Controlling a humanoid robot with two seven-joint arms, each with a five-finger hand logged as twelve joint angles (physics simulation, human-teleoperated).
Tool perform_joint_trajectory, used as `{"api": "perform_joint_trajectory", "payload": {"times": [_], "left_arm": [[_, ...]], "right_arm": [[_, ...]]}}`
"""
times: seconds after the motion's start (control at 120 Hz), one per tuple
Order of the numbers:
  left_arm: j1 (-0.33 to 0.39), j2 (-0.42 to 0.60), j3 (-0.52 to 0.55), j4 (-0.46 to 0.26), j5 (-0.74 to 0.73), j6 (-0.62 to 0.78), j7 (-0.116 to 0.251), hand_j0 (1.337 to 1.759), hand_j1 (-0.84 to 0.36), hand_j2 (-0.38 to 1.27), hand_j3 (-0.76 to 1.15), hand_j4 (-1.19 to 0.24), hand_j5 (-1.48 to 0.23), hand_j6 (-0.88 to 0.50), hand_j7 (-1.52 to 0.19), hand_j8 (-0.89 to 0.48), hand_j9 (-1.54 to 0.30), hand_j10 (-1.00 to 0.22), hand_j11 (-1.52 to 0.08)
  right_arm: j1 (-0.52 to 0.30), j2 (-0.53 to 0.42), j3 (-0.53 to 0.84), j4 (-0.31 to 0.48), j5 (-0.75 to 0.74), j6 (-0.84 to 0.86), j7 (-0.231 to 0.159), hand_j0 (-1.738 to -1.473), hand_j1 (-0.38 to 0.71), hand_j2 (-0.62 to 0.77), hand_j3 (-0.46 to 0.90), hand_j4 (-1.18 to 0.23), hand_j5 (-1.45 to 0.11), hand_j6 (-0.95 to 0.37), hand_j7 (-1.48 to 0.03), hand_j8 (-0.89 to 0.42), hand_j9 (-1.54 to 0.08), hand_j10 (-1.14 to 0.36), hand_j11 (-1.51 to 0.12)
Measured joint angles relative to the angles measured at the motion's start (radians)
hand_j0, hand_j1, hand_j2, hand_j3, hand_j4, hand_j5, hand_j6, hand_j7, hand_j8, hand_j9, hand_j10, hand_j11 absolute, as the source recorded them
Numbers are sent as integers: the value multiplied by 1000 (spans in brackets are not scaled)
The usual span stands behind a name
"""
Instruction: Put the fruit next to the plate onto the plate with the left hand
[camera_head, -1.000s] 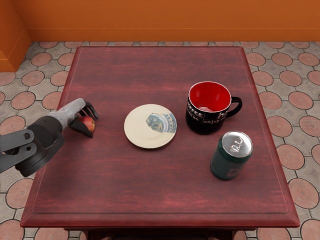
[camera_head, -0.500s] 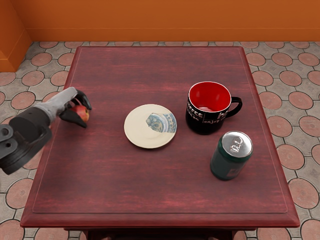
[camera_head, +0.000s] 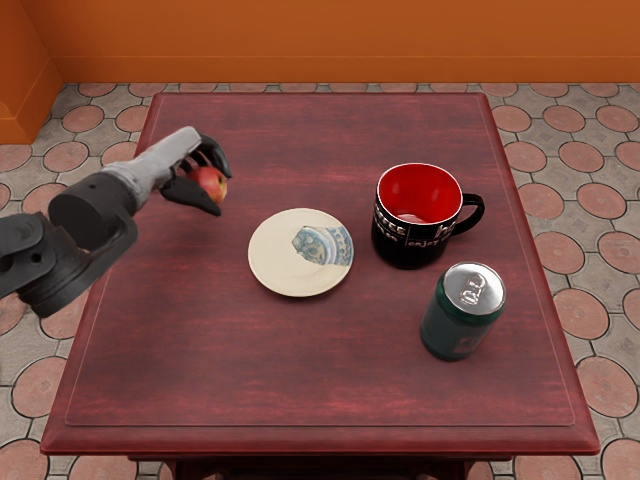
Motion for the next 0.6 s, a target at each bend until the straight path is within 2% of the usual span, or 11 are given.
{"api": "perform_joint_trajectory", "payload": {"times": [0.033, 0.083, 0.108, 0.358, 0.508, 0.6], "left_arm": [[-1, -13, 0, -2, -6, 0, 0, 1651, -350, 435, 0, -698, -1056, -428, -988, -324, -1000, -449, -995], [-10, -41, 1, -4, -14, 0, 1, 1651, -349, 392, 0, -697, -1059, -420, -986, -331, -997, -441, -995], [-11, -51, 1, -5, -19, -1, 1, 1651, -350, 428, 0, -696, -1061, -428, -985, -325, -997, -440, -996], [-31, -178, 3, -3, -51, -1, 1, 1651, -341, 405, 0, -710, -1083, -433, -1005, -336, -1009, -442, -1009], [-31, -234, 5, 11, -58, -1, 1, 1651, -335, 411, 0, -730, -1101, -441, -1033, -322, -1033, -429, -1035], [-28, -268, 9, 34, -59, 0, 0, 1651, -304, 361, 0, -739, -1106, -454, -1037, -338, -1039, -450, -1045]], "right_arm": [[0, 0, 0, 0, 0, 0, 0, -1658, -349, 0, 0, 0, 0, 0, 0, 0, 0, 0, 0], [0, 0, 0, 0, 0, 0, 0, -1658, -349, 0, 0, 0, 0, 0, 0, 0, 0, 0, 0], [0, 0, 0, 0, 0, 0, 0, -1658, -349, 0, 0, 0, 0, 0, 0, 0, 0, 0, 0], [1, 0, 0, 0, -1, 1, 0, -1658, -349, 0, 0, 0, 0, 0, 0, 0, 0, 0, 0], [1, 0, 0, 0, -1, 1, 0, -1658, -349, 0, 0, 0, 0, 0, 0, 0, 0, 0, 0], [1, 0, 0, 0, 0, 1, 0, -1658, -349, 0, 0, 0, 0, 0, 0, 0, 0, 0, 0]]}}
